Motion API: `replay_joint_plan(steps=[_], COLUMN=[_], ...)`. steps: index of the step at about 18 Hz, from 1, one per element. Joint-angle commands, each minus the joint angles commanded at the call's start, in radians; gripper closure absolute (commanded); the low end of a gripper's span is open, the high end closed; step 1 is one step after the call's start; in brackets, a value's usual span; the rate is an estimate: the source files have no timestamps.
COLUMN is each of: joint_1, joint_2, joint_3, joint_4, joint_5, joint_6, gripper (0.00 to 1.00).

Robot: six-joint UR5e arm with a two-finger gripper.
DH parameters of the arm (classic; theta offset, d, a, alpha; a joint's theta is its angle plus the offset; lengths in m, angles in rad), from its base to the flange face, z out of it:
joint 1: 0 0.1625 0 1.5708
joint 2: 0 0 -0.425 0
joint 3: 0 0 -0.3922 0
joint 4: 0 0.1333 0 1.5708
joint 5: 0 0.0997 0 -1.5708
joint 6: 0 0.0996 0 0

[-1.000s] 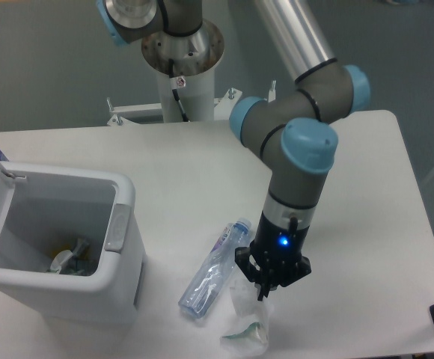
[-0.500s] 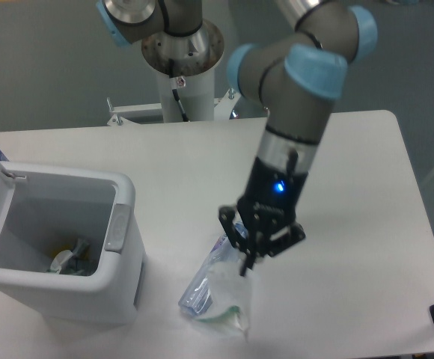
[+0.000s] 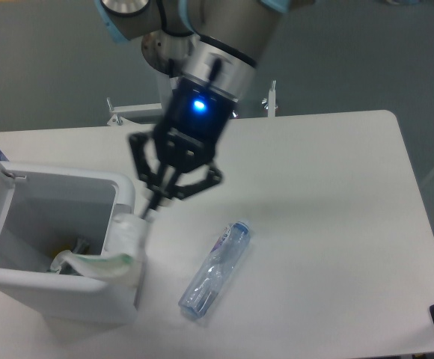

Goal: Place the trash in the trash can
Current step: 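Carry the wrapper over the trash can and open the gripper, then move the open gripper back down over the clear plastic bottle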

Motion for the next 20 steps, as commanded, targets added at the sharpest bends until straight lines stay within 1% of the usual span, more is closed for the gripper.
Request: replay_joint_plan(steps=[1, 2, 3, 4, 5, 7, 9, 12, 15, 17, 19, 20], joint_1=[-0.009, -0.021, -0.032, -0.032, -0.032, -0.034, -0.022, 0.02, 0.043, 0.076, 0.092, 0.106], joint_2=[0.008, 0.008, 0.006, 0.006, 0.006, -0.003, -0.026, -0.107, -0.19, -0.245, -0.283, -0.305], joint_3=[-0.02, -0.025, -0.023, -0.023, -0.022, -0.017, 0.021, 0.11, 0.19, 0.204, 0.211, 0.204], joint_4=[0.0, 0.0, 0.0, 0.002, 0.002, 0.006, 0.008, 0.005, 0.005, 0.005, 0.003, 0.003], joint_5=[-0.002, -0.003, -0.003, -0.002, 0.0, 0.003, 0.008, 0.011, 0.015, 0.037, 0.075, 0.103], joint_6=[0.005, 0.003, 0.003, 0.005, 0.005, 0.006, 0.006, -0.001, 0.0, 0.008, 0.012, 0.024], gripper=[0.82, 0.62, 0.49, 0.2, 0.0, 0.0, 0.0, 0.0, 0.0, 0.0, 0.0, 0.0])
